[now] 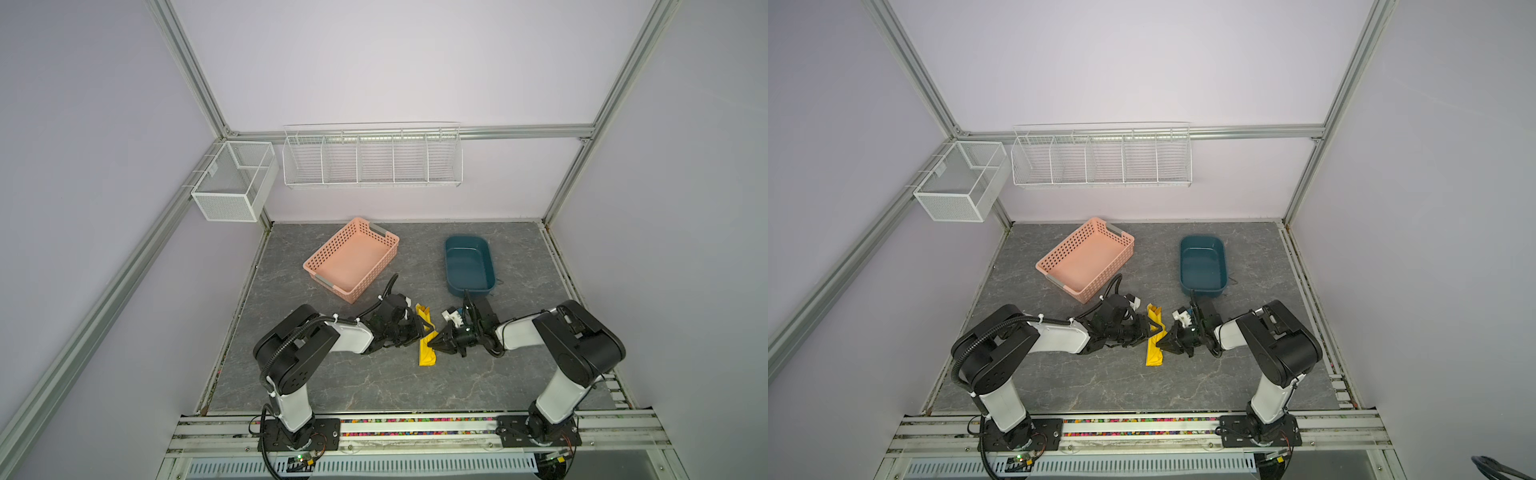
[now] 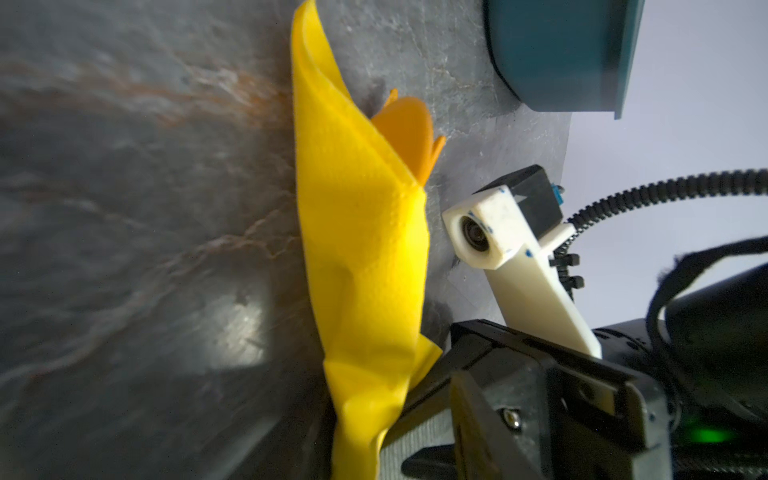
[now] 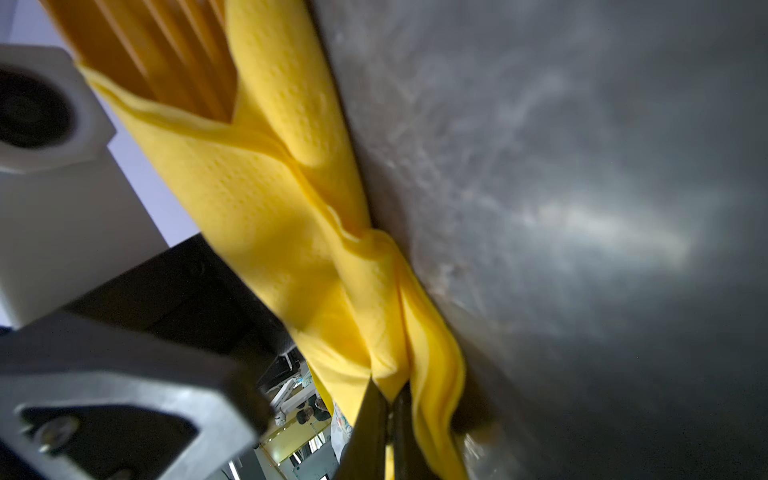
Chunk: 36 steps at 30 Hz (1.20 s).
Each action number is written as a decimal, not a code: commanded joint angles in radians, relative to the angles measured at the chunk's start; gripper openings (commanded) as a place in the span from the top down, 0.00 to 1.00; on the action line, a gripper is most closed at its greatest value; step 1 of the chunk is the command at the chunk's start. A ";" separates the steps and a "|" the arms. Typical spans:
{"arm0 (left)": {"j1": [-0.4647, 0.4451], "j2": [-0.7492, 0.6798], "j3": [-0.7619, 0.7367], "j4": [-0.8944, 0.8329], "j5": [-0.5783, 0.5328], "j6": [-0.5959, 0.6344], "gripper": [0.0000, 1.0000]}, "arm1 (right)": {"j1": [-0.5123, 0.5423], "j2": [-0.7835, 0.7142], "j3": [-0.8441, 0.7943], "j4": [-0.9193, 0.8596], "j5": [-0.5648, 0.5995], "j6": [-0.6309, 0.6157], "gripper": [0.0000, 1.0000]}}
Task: Place the utensils on the paper napkin and roll it up
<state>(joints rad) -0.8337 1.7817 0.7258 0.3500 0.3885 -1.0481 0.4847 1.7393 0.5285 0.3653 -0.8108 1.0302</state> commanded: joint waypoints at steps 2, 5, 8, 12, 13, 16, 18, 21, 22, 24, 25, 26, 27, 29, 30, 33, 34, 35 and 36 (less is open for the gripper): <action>-0.010 0.012 -0.025 -0.119 -0.044 0.007 0.60 | -0.025 0.049 -0.041 -0.080 0.085 0.025 0.93; -0.010 0.011 -0.022 -0.130 -0.051 0.008 0.62 | -0.026 0.048 -0.039 -0.084 0.084 0.023 0.93; -0.011 0.005 -0.022 -0.135 -0.058 0.009 0.66 | -0.026 0.048 -0.038 -0.089 0.085 0.017 0.93; -0.010 0.006 -0.022 -0.135 -0.061 0.009 0.72 | -0.028 0.040 -0.041 -0.103 0.090 0.011 0.93; -0.010 0.006 -0.022 -0.134 -0.060 0.009 0.73 | -0.026 0.037 -0.041 -0.107 0.090 0.009 0.93; -0.009 0.009 -0.022 -0.131 -0.063 0.010 0.77 | -0.028 0.030 -0.038 -0.118 0.094 0.005 0.93; -0.011 0.010 -0.022 -0.128 -0.066 0.010 0.80 | -0.026 0.023 -0.036 -0.129 0.098 0.000 0.92; -0.009 0.009 -0.020 -0.128 -0.066 0.010 0.82 | -0.026 0.011 -0.033 -0.153 0.105 -0.010 0.90; -0.010 0.007 -0.021 -0.128 -0.066 0.011 0.83 | -0.027 0.007 -0.033 -0.157 0.106 -0.011 0.89; -0.010 0.003 -0.022 -0.129 -0.072 0.012 0.84 | -0.026 0.003 -0.030 -0.167 0.107 -0.015 0.88; -0.010 0.000 -0.022 -0.129 -0.074 0.013 0.84 | -0.026 0.002 -0.029 -0.171 0.107 -0.016 0.87; -0.010 -0.003 -0.022 -0.131 -0.077 0.014 0.85 | -0.026 -0.001 -0.027 -0.174 0.107 -0.019 0.86; -0.009 -0.007 -0.022 -0.135 -0.081 0.016 0.85 | -0.026 -0.005 -0.026 -0.178 0.108 -0.018 0.86; -0.010 -0.016 -0.022 -0.145 -0.091 0.023 0.86 | -0.027 -0.015 -0.025 -0.193 0.112 -0.022 0.84; -0.010 -0.023 -0.021 -0.153 -0.096 0.029 0.87 | -0.026 -0.023 -0.022 -0.204 0.113 -0.027 0.83; -0.001 -0.045 -0.013 -0.180 -0.107 0.047 0.87 | -0.026 -0.055 -0.015 -0.250 0.119 -0.046 0.81; 0.003 -0.052 -0.010 -0.190 -0.109 0.051 0.88 | -0.026 -0.067 -0.013 -0.269 0.123 -0.052 0.80; 0.008 -0.060 -0.007 -0.201 -0.112 0.060 0.88 | -0.027 -0.083 -0.010 -0.291 0.128 -0.061 0.78; 0.014 -0.072 -0.004 -0.211 -0.113 0.067 0.89 | -0.026 -0.100 -0.006 -0.316 0.132 -0.069 0.76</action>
<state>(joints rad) -0.8360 1.7409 0.7254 0.2253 0.3141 -1.0077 0.4660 1.6608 0.5312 0.2234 -0.7731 0.9874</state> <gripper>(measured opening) 0.118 0.231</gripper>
